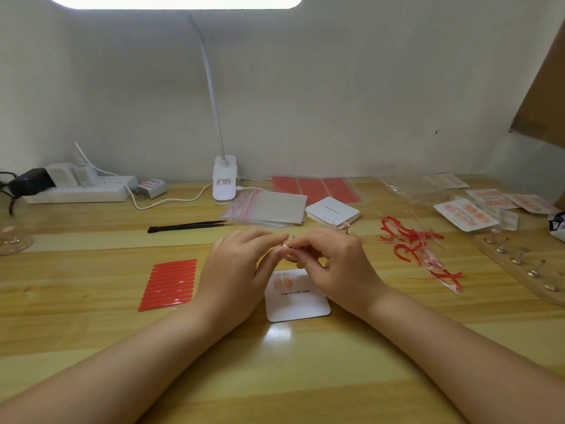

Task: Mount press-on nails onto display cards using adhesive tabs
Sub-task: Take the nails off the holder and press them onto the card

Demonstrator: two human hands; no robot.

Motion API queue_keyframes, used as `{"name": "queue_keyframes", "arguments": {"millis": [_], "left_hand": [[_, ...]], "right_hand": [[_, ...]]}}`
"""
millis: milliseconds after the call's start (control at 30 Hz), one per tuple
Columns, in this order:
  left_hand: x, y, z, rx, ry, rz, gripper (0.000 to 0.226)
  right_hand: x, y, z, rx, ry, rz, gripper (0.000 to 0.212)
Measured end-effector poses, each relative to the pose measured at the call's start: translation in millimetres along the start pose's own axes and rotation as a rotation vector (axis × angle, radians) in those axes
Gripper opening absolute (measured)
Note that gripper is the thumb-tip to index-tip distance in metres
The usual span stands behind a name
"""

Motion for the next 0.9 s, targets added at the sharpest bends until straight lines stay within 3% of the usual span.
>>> {"name": "queue_keyframes", "arguments": {"millis": [300, 533, 667, 900], "left_hand": [[-1, -5, -15, 0.122, 0.161, 0.021, 0.036], [-4, -6, -22, 0.218, 0.208, -0.04, 0.039], [-7, -7, -22, 0.216, 0.186, -0.065, 0.025], [-5, -6, -15, 0.188, 0.155, -0.078, 0.031]], "right_hand": [[1, 2, 5, -0.1, -0.086, 0.029, 0.006], [24, 14, 37, -0.56, -0.065, 0.253, 0.01], [25, 17, 47, -0.628, 0.065, 0.17, 0.009], [19, 23, 58, -0.736, 0.136, 0.011, 0.011]]}}
Point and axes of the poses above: each hand's wrist, its own y-axis away from the middle knuckle, its own x-axis out of the back of the hand, z = x × y, the point moved 5 cm from there along -y, towards the middle knuckle, and after that the axes turned 13 degrees about x, right-handed, at the moved point
